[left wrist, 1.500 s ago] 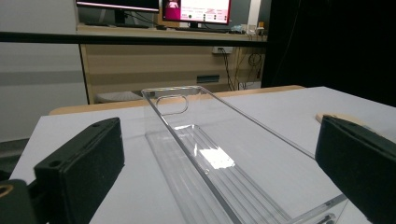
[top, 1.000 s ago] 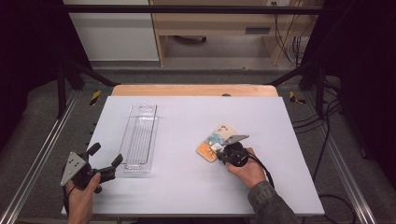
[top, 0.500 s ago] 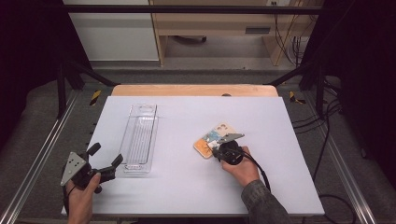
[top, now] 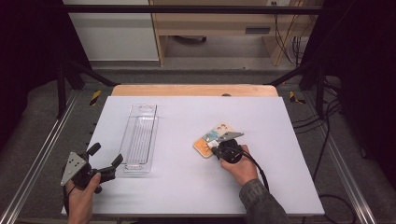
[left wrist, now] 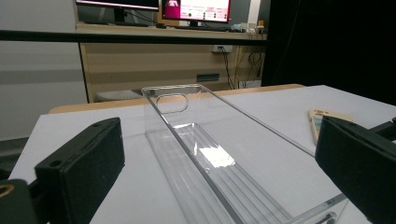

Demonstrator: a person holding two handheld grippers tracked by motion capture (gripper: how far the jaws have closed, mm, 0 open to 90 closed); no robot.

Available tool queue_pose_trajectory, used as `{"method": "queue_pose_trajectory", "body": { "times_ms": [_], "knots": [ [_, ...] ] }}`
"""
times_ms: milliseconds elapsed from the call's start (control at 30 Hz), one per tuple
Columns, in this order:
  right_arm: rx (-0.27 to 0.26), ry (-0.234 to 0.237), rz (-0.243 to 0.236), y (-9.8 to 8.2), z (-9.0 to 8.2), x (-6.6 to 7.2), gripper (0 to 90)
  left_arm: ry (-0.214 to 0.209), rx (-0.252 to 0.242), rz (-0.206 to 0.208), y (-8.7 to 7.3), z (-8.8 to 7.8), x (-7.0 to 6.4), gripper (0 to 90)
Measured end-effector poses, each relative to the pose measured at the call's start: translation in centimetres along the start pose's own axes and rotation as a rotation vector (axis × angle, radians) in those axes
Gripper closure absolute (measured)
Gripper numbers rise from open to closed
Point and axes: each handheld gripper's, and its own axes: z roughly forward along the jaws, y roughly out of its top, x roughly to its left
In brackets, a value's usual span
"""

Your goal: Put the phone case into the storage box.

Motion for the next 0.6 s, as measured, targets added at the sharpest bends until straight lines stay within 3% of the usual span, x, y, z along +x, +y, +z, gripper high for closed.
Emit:
{"method": "queue_pose_trajectory", "body": {
  "times_ms": [600],
  "knots": [
    [-0.022,-0.022,0.014,0.16,0.55,0.46,90.0,0.001,0.000,0.001,0.01,0.00,0.00,1.2]
  ]
}}
